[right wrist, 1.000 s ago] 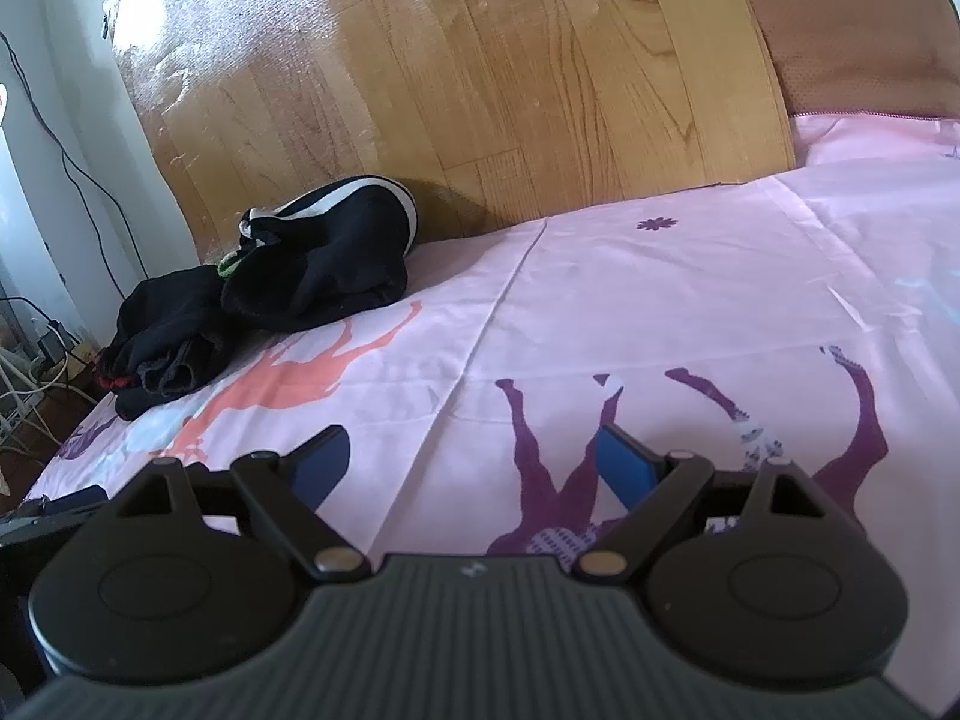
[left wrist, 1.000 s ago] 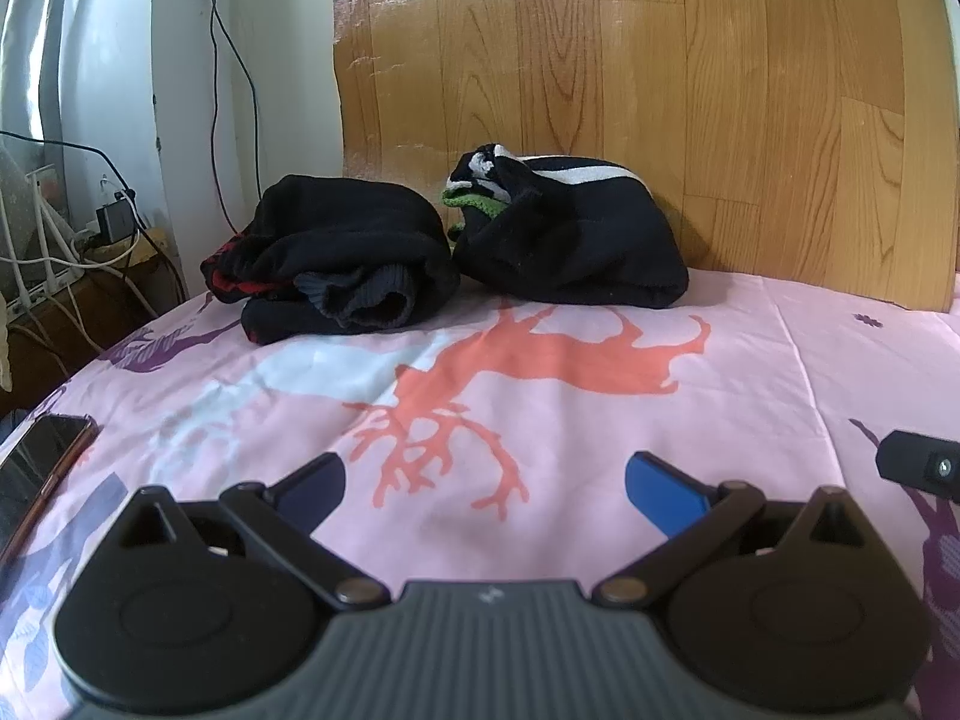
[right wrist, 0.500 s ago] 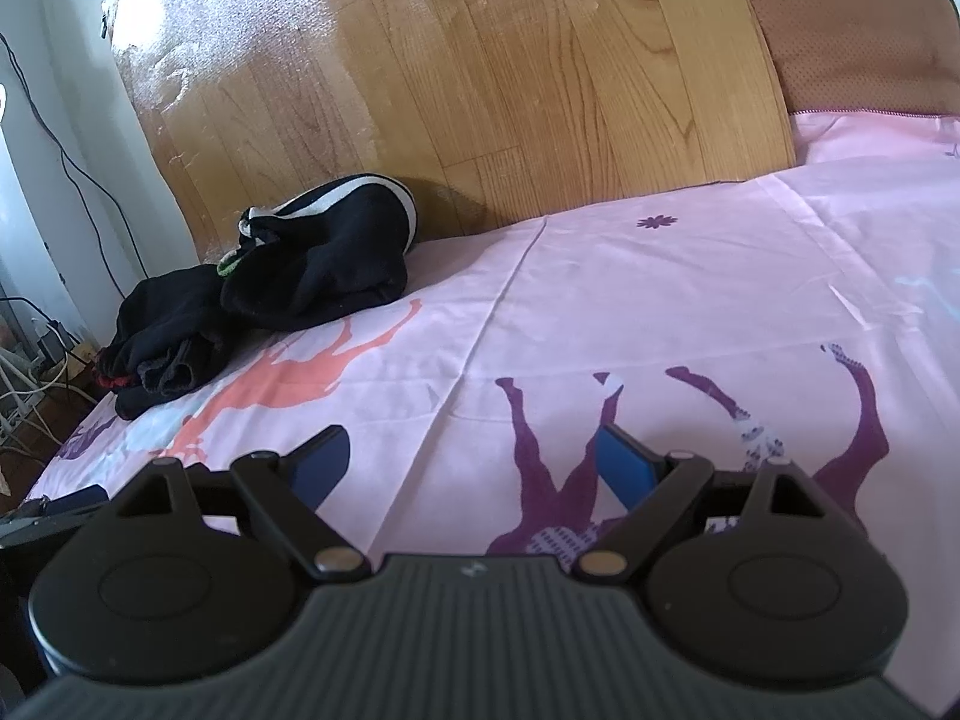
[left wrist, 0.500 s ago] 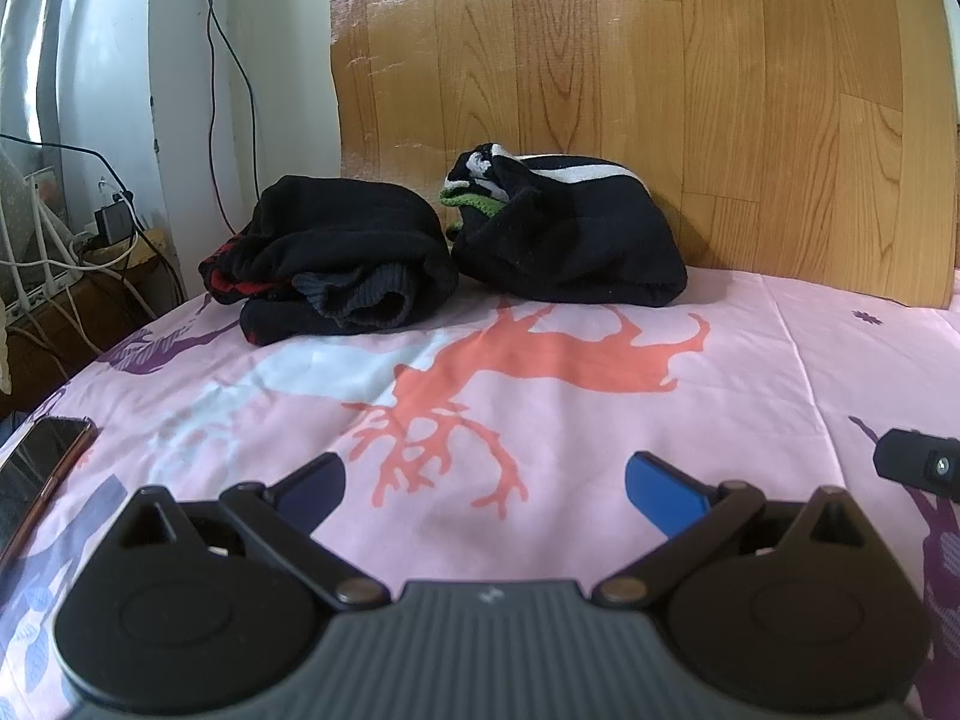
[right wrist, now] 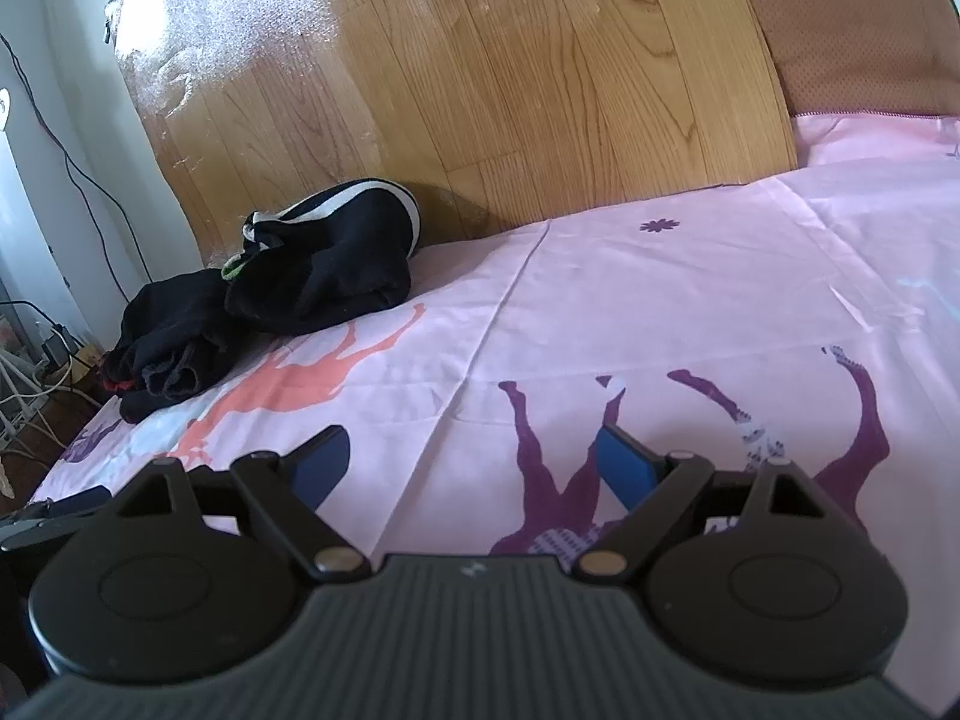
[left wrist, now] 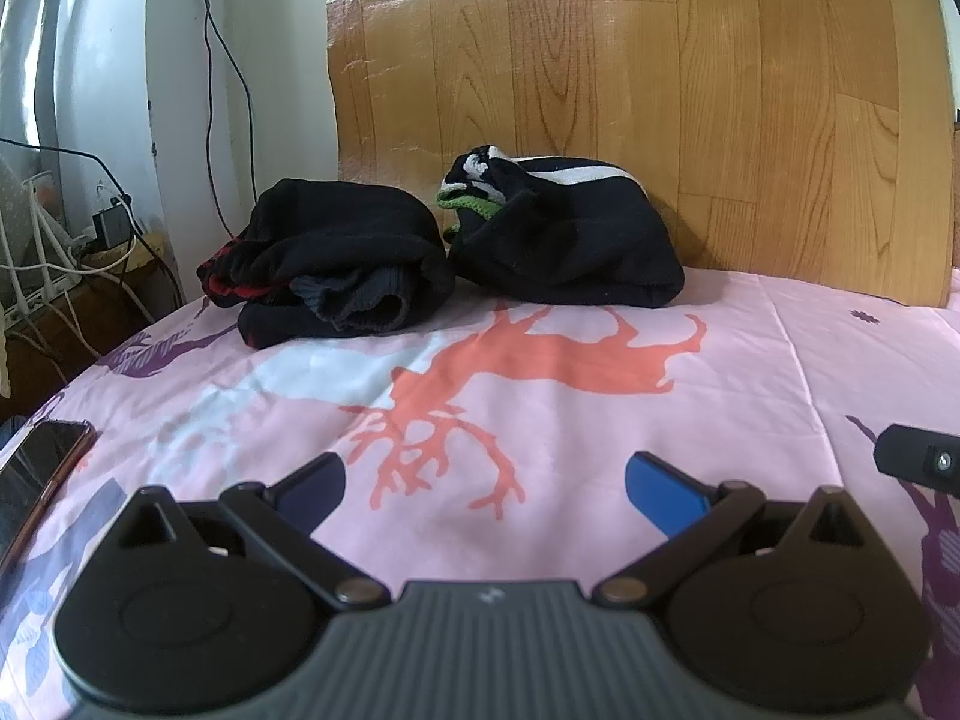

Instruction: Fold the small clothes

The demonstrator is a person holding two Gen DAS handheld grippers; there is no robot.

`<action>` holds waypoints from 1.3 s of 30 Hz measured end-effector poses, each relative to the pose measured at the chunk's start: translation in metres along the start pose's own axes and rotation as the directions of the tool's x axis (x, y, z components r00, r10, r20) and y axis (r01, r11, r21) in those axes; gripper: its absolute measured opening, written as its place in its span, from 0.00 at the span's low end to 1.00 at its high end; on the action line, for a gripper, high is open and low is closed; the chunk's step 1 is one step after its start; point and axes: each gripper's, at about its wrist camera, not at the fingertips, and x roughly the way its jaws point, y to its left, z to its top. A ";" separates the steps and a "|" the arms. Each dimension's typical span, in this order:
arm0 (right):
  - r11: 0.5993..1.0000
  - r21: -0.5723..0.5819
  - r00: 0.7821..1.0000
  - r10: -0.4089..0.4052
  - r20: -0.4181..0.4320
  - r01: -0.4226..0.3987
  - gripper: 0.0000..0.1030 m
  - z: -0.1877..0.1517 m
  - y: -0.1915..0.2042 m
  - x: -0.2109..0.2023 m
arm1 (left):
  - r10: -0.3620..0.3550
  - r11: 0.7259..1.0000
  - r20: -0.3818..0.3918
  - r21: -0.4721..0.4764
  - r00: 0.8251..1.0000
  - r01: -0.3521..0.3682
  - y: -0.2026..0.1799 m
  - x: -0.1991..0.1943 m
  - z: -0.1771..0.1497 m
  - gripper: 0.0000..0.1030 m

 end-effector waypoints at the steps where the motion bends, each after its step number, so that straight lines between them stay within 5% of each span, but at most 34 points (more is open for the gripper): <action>1: 1.000 0.000 1.000 0.001 0.000 -0.001 0.88 0.000 0.000 0.000 | 0.000 1.000 0.000 -0.001 1.000 0.000 0.000 0.000 0.000 1.00; 39: 1.000 0.006 1.000 0.011 0.004 -0.011 0.88 0.000 -0.001 -0.001 | 0.005 1.000 0.001 0.005 1.000 -0.005 0.000 0.000 0.000 1.00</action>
